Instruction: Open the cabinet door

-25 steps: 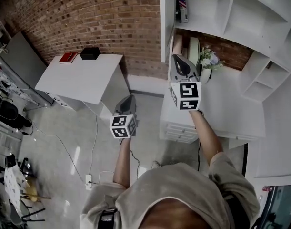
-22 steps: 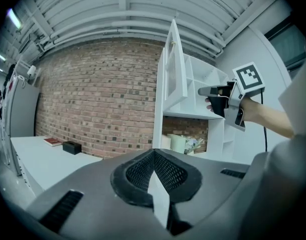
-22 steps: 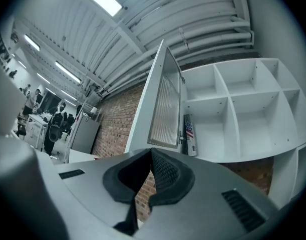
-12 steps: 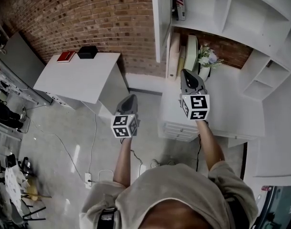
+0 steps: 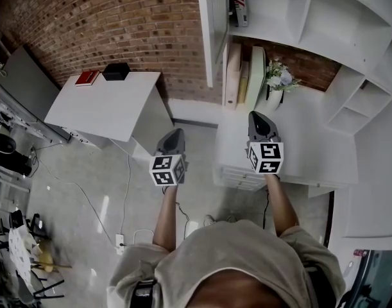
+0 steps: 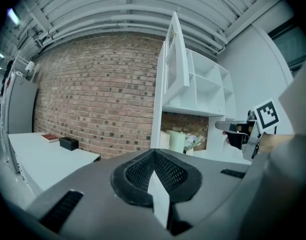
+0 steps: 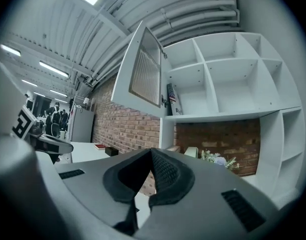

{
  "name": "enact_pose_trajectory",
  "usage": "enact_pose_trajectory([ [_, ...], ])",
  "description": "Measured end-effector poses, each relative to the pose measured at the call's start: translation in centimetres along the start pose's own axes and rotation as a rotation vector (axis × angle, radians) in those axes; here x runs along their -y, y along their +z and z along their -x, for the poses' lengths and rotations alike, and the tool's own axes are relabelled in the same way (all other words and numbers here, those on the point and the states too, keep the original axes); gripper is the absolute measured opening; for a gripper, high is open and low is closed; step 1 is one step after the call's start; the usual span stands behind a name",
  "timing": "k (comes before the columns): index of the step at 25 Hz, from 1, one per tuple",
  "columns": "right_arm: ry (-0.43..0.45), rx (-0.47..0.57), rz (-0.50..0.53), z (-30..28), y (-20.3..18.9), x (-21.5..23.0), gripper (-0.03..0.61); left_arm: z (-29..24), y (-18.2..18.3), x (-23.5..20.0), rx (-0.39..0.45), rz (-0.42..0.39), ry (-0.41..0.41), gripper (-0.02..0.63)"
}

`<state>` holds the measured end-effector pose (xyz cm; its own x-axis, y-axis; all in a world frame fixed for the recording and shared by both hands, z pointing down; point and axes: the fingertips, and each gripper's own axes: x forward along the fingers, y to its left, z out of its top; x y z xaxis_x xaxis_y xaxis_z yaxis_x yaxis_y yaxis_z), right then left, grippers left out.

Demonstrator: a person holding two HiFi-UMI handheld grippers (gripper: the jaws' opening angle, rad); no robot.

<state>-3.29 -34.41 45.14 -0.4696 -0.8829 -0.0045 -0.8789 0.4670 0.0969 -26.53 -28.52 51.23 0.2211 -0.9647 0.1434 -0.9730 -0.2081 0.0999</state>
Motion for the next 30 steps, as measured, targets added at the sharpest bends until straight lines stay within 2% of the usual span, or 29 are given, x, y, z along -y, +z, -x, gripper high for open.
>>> enact_pose_trajectory([
  [18,-0.05,-0.078,-0.021,2.0,-4.8,2.9,0.012,-1.6,-1.1,1.2,-0.013,0.02,-0.005,0.026],
  [30,-0.044,-0.074,-0.016,1.4,-5.0,3.9,0.012,-2.9,-1.1,1.9,-0.009,0.027,-0.006,0.026],
])
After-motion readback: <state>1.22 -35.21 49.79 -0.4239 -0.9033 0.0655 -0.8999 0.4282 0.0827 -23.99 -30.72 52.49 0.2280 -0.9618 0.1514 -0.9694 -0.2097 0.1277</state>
